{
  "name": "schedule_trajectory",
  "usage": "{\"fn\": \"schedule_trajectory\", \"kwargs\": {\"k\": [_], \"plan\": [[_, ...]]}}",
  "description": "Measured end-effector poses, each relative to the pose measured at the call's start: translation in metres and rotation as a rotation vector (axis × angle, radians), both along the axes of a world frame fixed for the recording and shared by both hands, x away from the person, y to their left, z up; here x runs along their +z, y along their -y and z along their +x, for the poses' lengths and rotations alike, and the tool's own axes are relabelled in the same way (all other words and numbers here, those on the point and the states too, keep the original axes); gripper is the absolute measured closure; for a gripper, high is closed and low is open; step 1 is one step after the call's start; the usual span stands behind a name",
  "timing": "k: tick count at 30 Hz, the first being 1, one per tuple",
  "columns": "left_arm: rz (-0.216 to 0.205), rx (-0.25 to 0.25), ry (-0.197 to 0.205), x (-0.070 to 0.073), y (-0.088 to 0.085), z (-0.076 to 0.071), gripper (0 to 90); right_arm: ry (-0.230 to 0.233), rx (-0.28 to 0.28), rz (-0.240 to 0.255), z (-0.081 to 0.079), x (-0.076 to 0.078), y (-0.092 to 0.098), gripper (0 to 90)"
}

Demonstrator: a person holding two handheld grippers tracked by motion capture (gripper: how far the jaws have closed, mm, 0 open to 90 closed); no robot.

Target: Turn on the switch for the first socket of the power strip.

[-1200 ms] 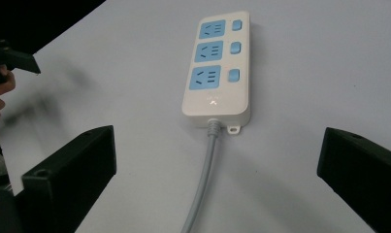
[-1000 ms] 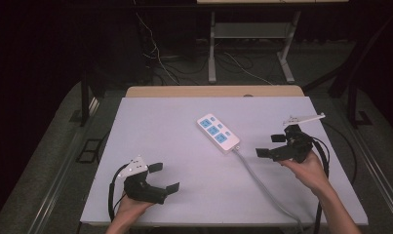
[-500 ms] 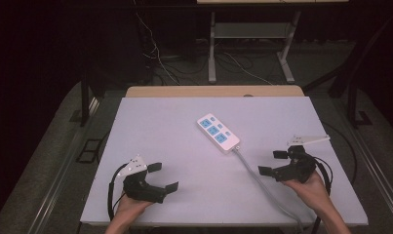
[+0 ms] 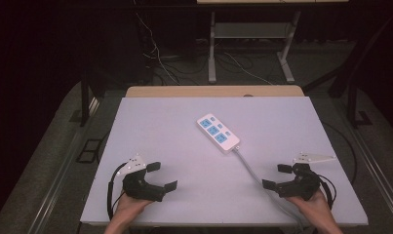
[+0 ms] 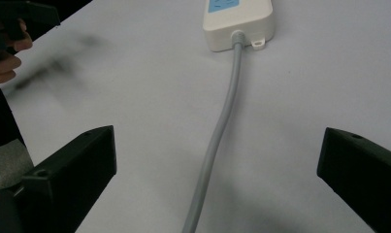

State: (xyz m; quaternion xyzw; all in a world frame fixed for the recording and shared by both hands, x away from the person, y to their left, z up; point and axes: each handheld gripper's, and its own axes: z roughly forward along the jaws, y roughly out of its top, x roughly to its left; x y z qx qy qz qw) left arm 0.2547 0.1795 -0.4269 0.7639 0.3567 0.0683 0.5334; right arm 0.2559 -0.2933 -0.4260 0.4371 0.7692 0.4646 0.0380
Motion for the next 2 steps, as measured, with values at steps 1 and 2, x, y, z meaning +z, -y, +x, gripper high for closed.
{"fn": "schedule_trajectory", "kwargs": {"k": [1, 2], "plan": [[0.007, 0.0, 0.0, -0.0004, 0.0, 0.0003, 0.0, 0.005, -0.003, 0.001, -0.0008, -0.0005, 0.0007, 0.1], [0.019, 0.004, -0.001, -0.0012, 0.0002, 0.0008, 0.0, 0.009, -0.006, 0.0, -0.0014, -0.0003, 0.0011, 0.1]]}}
